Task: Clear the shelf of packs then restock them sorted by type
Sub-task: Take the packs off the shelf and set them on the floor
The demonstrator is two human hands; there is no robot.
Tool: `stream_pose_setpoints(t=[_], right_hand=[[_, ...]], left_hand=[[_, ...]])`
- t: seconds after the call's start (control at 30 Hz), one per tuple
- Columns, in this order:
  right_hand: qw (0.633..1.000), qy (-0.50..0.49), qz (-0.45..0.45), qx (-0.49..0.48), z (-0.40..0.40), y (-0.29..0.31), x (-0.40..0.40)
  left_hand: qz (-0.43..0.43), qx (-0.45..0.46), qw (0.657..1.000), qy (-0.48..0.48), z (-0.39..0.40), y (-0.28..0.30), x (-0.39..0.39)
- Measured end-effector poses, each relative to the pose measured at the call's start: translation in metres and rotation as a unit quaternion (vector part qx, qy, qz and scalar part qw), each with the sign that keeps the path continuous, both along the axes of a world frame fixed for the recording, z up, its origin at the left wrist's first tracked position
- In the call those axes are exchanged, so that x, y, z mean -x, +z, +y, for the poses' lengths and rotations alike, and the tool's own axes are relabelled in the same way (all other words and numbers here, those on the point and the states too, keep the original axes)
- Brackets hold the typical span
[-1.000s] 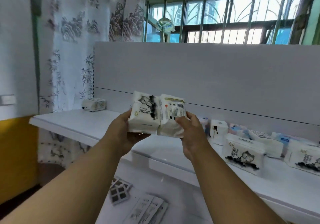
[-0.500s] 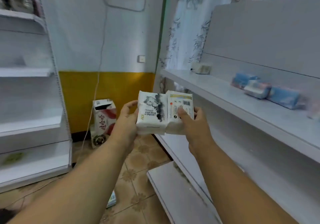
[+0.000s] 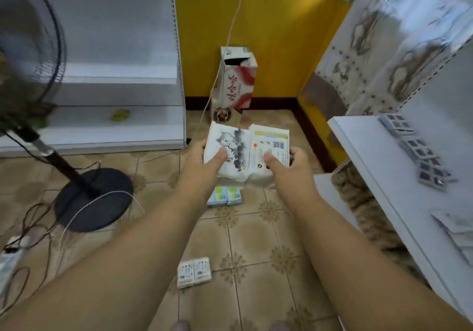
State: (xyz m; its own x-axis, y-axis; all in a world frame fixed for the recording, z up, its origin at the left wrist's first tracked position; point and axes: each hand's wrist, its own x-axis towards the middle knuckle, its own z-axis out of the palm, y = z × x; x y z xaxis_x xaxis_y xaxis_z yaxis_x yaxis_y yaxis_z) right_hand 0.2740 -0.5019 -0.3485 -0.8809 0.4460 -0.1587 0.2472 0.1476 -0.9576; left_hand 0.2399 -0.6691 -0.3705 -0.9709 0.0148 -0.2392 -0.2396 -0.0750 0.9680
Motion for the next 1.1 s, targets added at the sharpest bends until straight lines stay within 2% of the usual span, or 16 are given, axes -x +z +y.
stream_pose_setpoints(t=[0.13, 0.27, 0.4, 0.5, 0.63, 0.83, 1.03, 1.1], right_hand=[[0.996, 0.016, -0.083, 0.028, -0.001, -0.119, 0.027], [0.984, 0.036, -0.173, 0.021, 0.010, -0.267, 0.039], [0.968, 0.063, -0.241, 0.005, 0.034, -0.436, 0.033], [0.961, 0.072, -0.268, -0.024, 0.049, -0.555, 0.016], [0.949, 0.082, -0.303, -0.045, 0.062, -0.678, -0.016], [0.934, 0.077, -0.349, -0.028, 0.063, -0.775, -0.039], [0.934, 0.070, -0.350, 0.011, 0.058, -0.825, -0.021], [0.926, 0.097, -0.364, -0.008, 0.055, -0.835, -0.017]], left_hand=[[-0.078, 0.039, 0.995, 0.057, 0.000, -0.111, 0.008], [-0.163, 0.138, 0.975, 0.069, 0.010, -0.254, 0.007], [-0.239, 0.210, 0.947, 0.036, 0.027, -0.417, -0.006], [-0.264, 0.281, 0.923, -0.009, 0.037, -0.532, -0.021], [-0.313, 0.338, 0.883, -0.086, 0.047, -0.646, -0.046], [-0.310, 0.437, 0.828, -0.163, 0.047, -0.728, -0.051], [-0.276, 0.529, 0.784, -0.172, 0.048, -0.768, -0.033], [-0.273, 0.534, 0.783, -0.166, 0.050, -0.775, -0.033]])
